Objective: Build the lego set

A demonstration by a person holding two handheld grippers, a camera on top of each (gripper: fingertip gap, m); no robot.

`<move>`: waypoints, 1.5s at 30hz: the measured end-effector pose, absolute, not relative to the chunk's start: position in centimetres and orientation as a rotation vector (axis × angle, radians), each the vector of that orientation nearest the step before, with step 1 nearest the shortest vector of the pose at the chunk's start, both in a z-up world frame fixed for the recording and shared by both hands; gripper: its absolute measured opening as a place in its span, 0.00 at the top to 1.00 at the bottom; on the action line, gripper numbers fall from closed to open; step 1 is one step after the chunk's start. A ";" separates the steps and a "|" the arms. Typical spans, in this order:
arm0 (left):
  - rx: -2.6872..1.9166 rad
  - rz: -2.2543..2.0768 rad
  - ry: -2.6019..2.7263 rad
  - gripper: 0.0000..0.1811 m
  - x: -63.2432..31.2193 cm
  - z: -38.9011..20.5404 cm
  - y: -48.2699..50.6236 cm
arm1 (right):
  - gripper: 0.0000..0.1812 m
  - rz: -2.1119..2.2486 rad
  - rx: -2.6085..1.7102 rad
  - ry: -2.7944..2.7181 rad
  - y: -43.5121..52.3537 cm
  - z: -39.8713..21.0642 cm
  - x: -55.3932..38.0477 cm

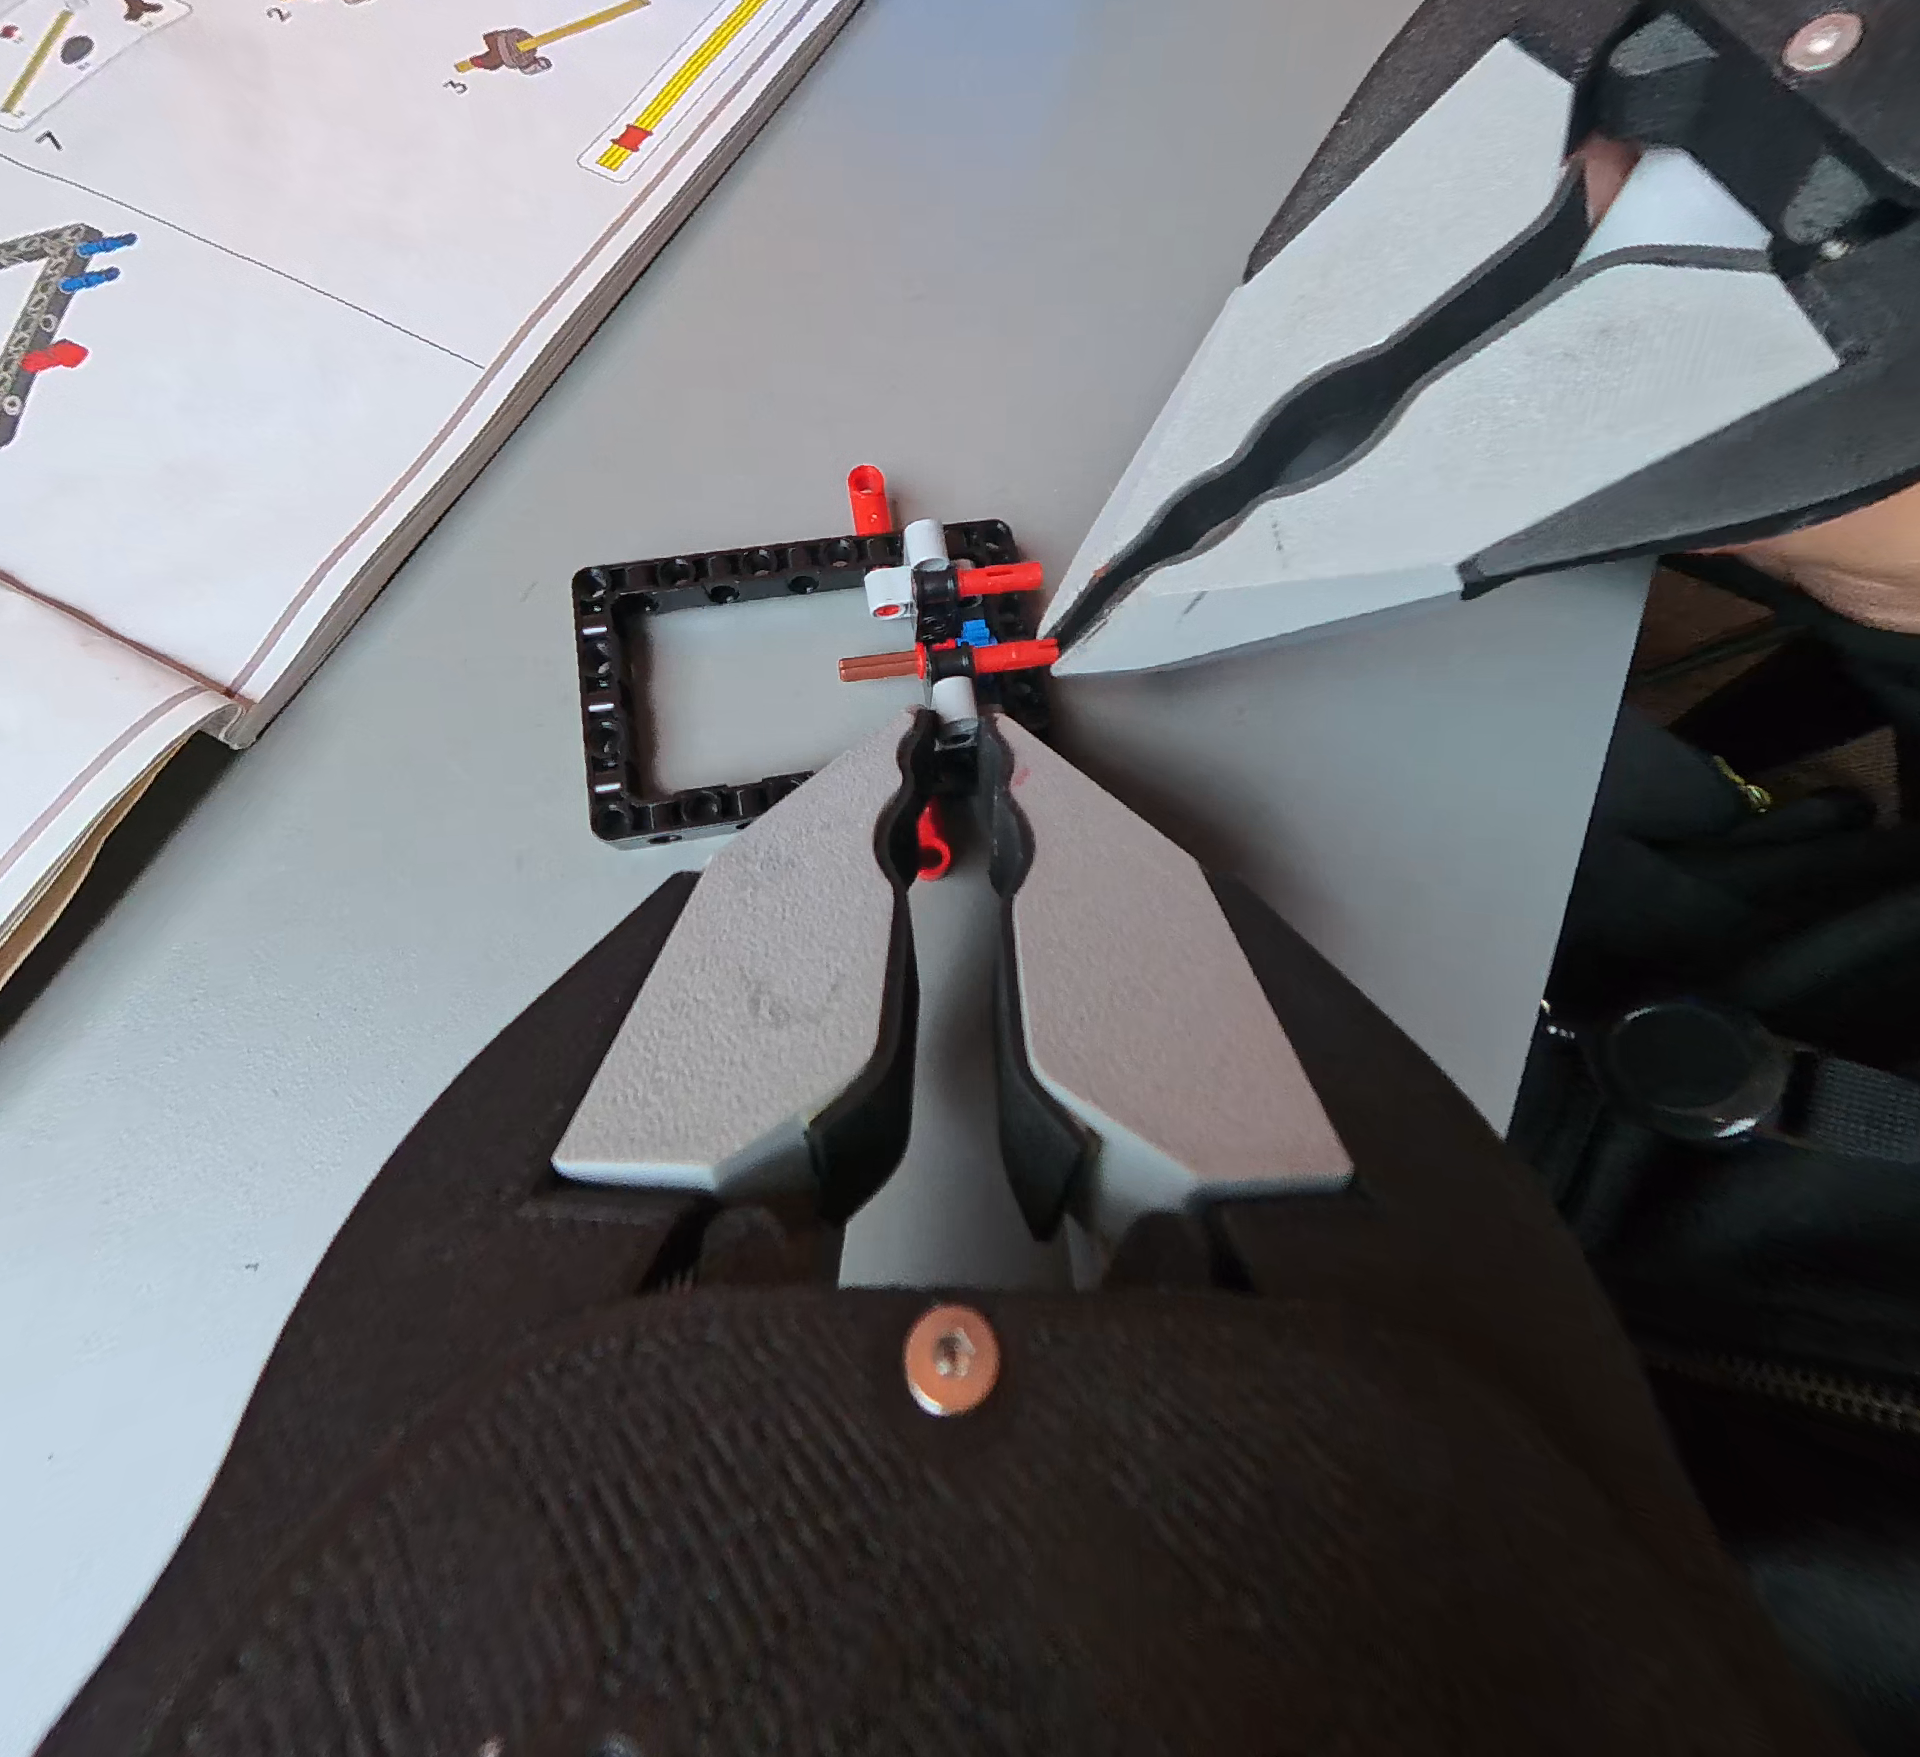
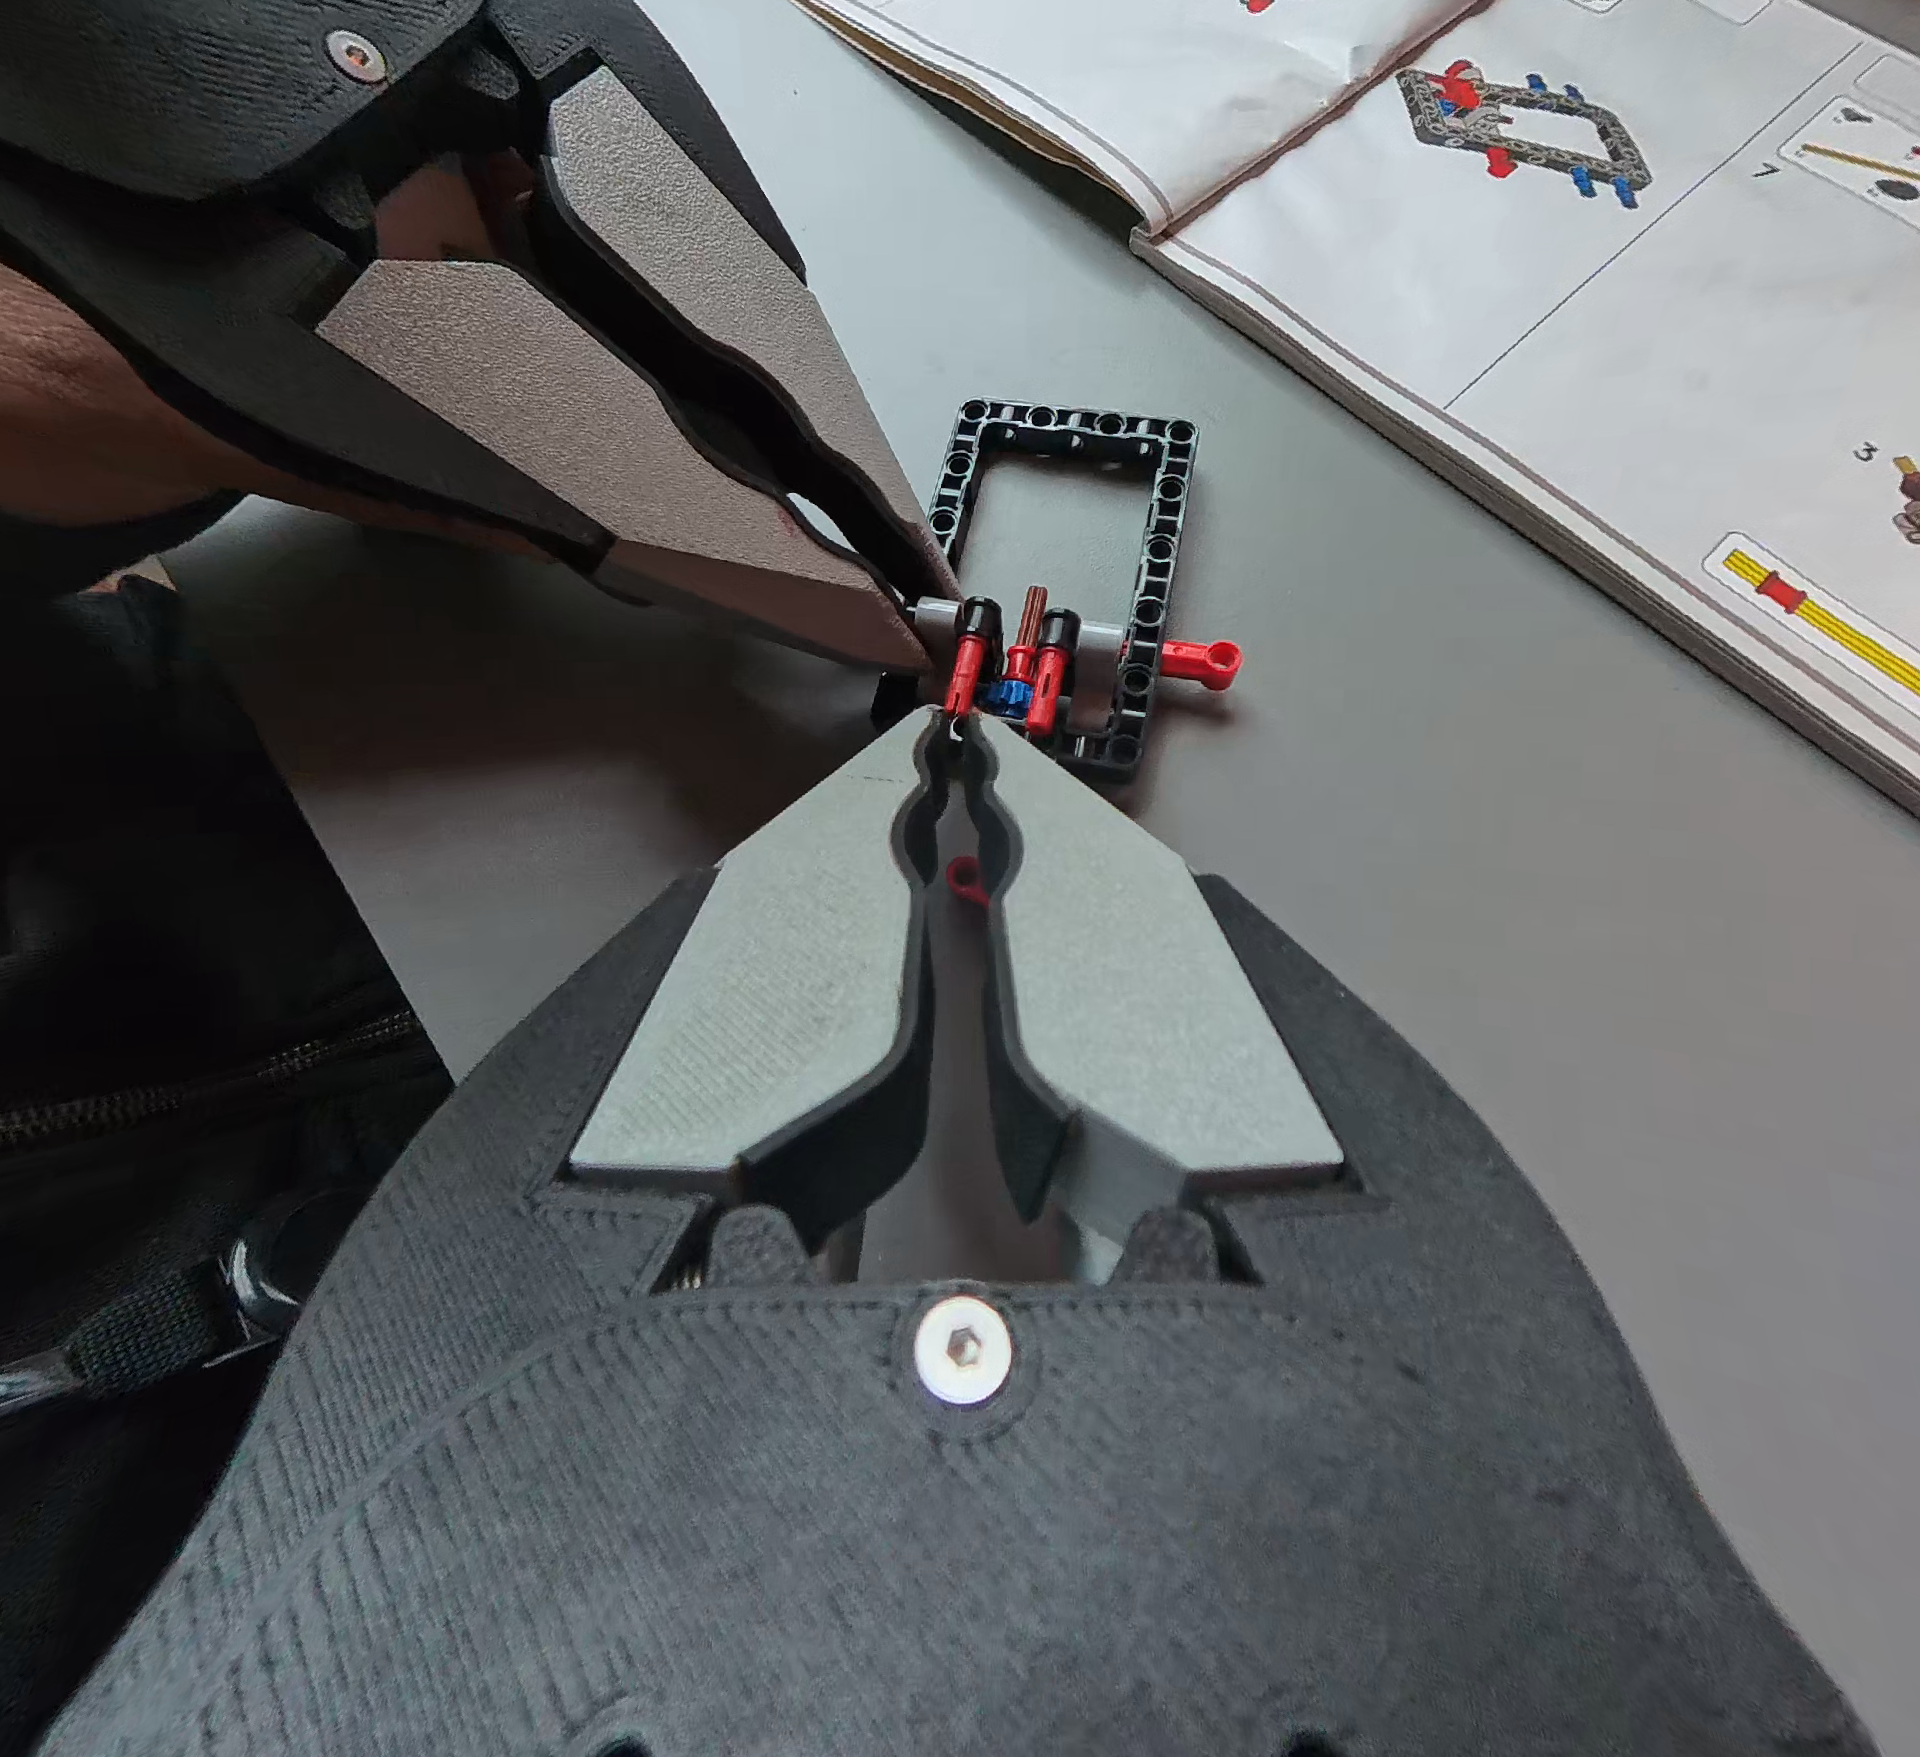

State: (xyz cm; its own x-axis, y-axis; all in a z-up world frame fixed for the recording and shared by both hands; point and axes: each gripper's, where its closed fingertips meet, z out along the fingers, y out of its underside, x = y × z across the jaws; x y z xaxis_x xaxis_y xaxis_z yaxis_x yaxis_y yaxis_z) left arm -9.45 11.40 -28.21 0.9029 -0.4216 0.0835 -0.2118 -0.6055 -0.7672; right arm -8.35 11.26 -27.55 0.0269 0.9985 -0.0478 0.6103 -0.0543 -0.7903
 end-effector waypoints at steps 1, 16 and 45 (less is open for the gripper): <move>-2.236 -0.323 0.451 0.97 -9.5 -28.2 11.4 | 1.00 0.834 -1.714 -1.649 11.3 -27.6 -8.3; -2.239 -0.355 0.428 0.97 -9.5 -28.2 11.5 | 1.00 0.784 -1.661 -1.658 11.3 -27.4 -8.1; -2.239 -0.340 0.439 0.97 -9.5 -28.3 11.5 | 1.00 0.672 -1.592 -1.672 11.3 -27.5 -8.4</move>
